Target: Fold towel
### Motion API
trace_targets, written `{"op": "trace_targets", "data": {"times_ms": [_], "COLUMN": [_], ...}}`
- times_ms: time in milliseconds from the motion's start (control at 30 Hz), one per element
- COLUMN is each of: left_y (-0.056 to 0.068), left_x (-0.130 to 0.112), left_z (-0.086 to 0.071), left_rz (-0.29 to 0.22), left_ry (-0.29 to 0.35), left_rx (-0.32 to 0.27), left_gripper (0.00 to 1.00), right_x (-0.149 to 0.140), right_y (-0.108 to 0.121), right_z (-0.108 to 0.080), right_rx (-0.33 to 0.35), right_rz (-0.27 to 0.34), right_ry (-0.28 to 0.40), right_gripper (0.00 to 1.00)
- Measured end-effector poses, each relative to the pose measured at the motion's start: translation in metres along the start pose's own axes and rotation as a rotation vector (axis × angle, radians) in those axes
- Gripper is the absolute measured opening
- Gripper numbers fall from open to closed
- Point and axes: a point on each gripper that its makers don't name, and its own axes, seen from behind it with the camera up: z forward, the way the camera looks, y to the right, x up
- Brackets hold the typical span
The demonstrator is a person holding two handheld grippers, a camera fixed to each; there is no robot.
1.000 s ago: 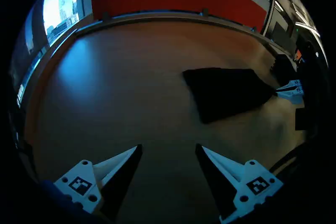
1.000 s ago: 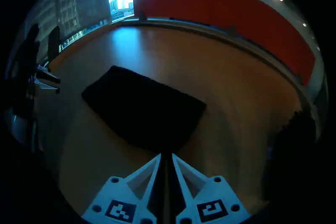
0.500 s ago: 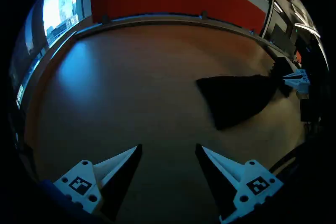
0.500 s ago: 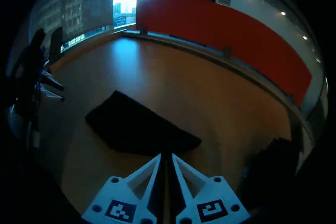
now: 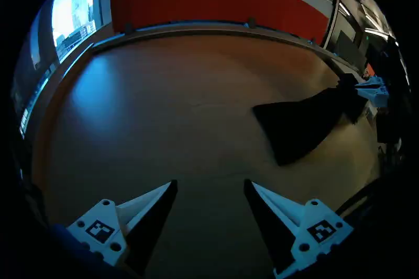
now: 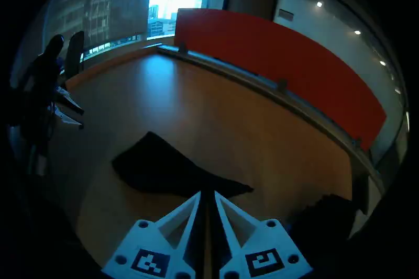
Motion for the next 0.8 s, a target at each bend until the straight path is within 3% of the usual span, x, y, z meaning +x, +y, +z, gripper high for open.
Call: {"op": "trace_targets", "data": {"times_ms": [200,400,800], "left_y": [0.002,0.003,-0.006], "left_x": [-0.002,0.001,0.003], "left_z": [-0.001,-0.005,-0.022], "left_rz": [0.000,0.001,-0.006], "left_ry": [-0.001,0.007,0.030], "left_rx": [-0.007,-0.010,-0.008], "left_gripper": [0.94,0.94,0.94], "right_x": [0.007,0.024,0.047], "right_y": [-0.007,-0.028,-0.102], "right_z": [0.003,0.016,0.058], "right_rx": [0.014,0.052,0.181], "right_rz": [-0.017,-0.048,-0.114], "right_ry": [0.003,0.018,0.015], "right_gripper": [0.05,0.05,0.05]}}
